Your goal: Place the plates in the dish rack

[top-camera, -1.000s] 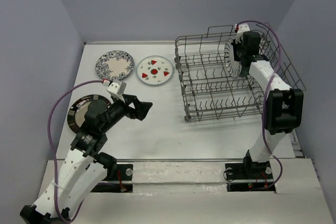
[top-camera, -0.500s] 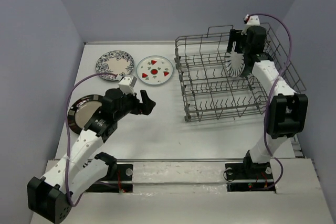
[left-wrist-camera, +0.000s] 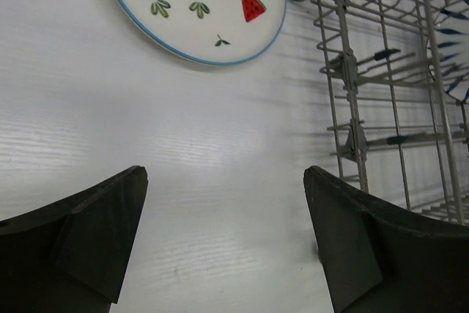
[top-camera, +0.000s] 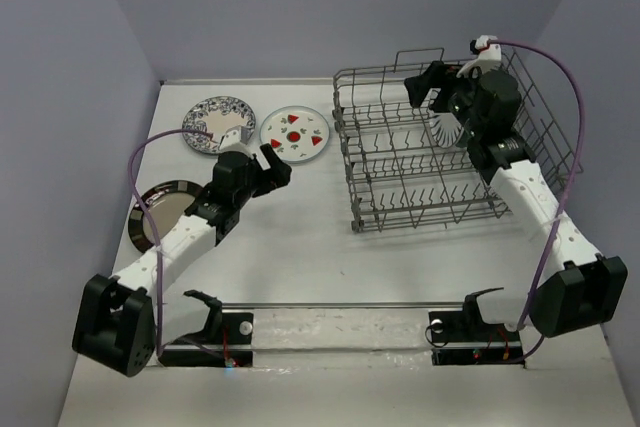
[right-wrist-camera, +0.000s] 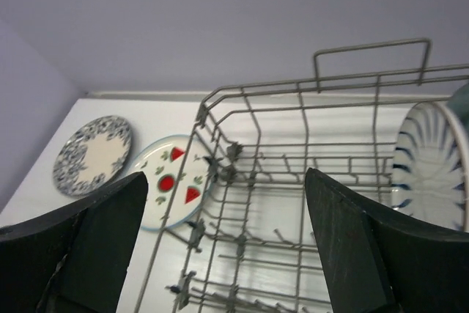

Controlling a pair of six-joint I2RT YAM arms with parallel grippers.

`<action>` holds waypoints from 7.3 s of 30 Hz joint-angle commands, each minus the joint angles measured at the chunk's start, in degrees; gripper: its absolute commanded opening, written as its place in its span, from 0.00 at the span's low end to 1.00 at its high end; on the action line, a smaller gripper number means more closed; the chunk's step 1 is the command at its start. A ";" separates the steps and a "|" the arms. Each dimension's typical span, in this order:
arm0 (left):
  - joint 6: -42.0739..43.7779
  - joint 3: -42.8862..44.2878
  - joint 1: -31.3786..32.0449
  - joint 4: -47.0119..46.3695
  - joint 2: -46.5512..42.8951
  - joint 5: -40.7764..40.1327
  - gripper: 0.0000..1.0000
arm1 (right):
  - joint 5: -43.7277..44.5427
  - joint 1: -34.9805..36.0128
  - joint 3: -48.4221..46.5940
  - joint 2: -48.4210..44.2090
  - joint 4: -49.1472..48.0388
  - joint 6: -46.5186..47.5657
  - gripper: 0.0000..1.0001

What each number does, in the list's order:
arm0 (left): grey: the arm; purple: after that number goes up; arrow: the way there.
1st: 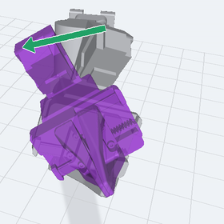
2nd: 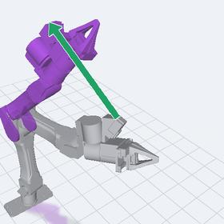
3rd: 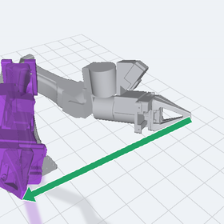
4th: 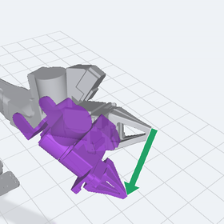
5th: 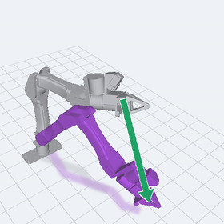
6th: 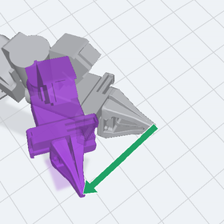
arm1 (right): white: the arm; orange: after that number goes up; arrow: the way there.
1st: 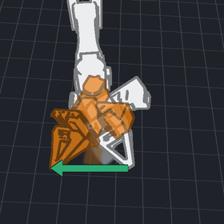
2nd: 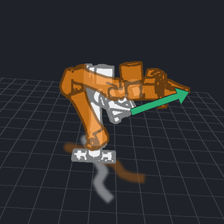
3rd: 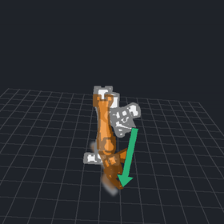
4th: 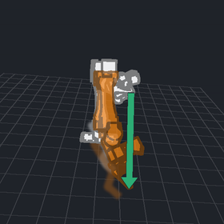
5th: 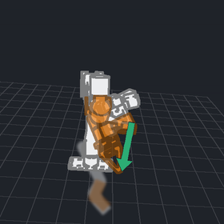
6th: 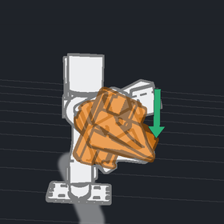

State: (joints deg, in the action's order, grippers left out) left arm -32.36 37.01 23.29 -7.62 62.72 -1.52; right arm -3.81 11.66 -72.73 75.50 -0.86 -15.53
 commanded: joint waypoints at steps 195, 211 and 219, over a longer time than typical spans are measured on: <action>1.07 36.37 -37.70 0.24 46.17 5.20 0.99 | -15.08 6.09 20.52 -15.92 -8.37 -10.93 0.92; -5.17 39.10 -37.88 -9.17 58.30 15.58 0.75 | -16.93 7.15 22.10 -15.30 -11.09 -12.77 0.91; -6.31 35.33 -38.49 -14.08 56.82 17.33 0.06 | -16.75 7.76 21.05 -12.06 -10.91 -13.30 0.90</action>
State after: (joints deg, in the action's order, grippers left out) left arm -39.07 74.67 -15.18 -18.65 121.51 13.67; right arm -20.01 18.48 -50.65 61.71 -8.25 -28.21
